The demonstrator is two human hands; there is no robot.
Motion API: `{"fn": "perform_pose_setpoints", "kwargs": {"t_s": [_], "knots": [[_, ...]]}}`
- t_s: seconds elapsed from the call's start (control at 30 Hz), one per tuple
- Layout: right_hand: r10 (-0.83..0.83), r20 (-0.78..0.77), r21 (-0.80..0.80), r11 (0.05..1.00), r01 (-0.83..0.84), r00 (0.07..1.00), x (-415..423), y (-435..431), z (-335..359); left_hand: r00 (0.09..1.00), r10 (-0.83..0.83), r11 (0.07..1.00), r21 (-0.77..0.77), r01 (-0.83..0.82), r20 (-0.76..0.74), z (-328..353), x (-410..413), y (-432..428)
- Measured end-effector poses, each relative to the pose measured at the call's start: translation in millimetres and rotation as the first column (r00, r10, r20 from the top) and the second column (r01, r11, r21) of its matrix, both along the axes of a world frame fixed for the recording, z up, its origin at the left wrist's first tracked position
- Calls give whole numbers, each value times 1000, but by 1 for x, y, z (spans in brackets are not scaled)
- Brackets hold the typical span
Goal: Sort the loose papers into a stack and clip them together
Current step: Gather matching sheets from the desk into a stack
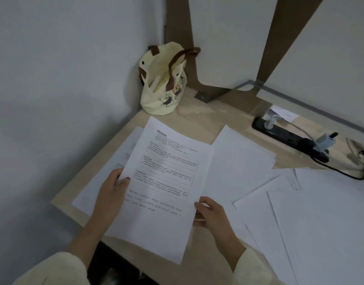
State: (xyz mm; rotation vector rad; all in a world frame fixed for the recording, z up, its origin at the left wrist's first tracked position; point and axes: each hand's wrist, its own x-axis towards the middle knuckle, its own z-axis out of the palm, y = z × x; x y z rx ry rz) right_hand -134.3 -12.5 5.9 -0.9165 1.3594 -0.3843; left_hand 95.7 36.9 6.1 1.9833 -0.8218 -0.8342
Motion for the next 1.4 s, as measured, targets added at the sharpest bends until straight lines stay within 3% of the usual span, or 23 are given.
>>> {"fn": "perform_pose_setpoints", "kwargs": {"t_s": [0.2, 0.43, 0.57, 0.63, 0.7, 0.77, 0.83, 0.93, 1.07, 1.2, 1.27, 1.37, 1.4], "knots": [[-66, -20, 53, 996, 67, 998, 77, -2, -23, 988, -77, 989, 134, 59, 132, -31, 76, -23], [-98, -155, 10, 995, 100, 983, 94, 1, -50, 958, -146, 972, 217, 92, 248, -70, 102, -36], [-16, -180, -43, 999, 8, 984, 96, 1, -47, 935, -172, 967, 233, 101, 310, -69, 101, -36], [11, -267, -143, 988, -51, 964, 90, 0, -42, 930, -193, 962, 248, 116, 313, -68, 103, -36], [17, -535, -319, 922, -221, 845, 73, -3, -37, 931, -211, 955, 268, 131, 298, -67, 104, -37], [-10, -776, -396, 787, -474, 631, 50, -7, -38, 926, -219, 951, 282, 131, 307, -65, 102, -38], [35, -903, -276, 716, -641, 428, 24, -10, -47, 909, -215, 955, 271, 119, 357, -61, 97, -38], [95, -982, -55, 687, -725, 165, -4, -15, -59, 860, -296, 949, 233, 214, 416, -57, 76, -33], [202, -969, 48, 724, -688, 144, -10, -18, -59, 752, -498, 867, 246, 433, 432, -60, 38, -25], [215, -959, 20, 703, -711, 186, -7, -24, -69, 573, -666, 742, 350, 572, 477, -72, 9, -13], [185, -968, 6, 691, -723, 168, -9, -25, -67, 516, -724, 686, 408, 602, 458, -73, 0, -9], [144, -980, -7, 655, -755, 134, -13, -24, -59, 447, -734, 673, 454, 584, 512, -72, -5, -8], [122, -975, -66, 640, -765, 186, -14, -23, -56, 456, -742, 665, 456, 592, 491, -70, -7, -8]]}}
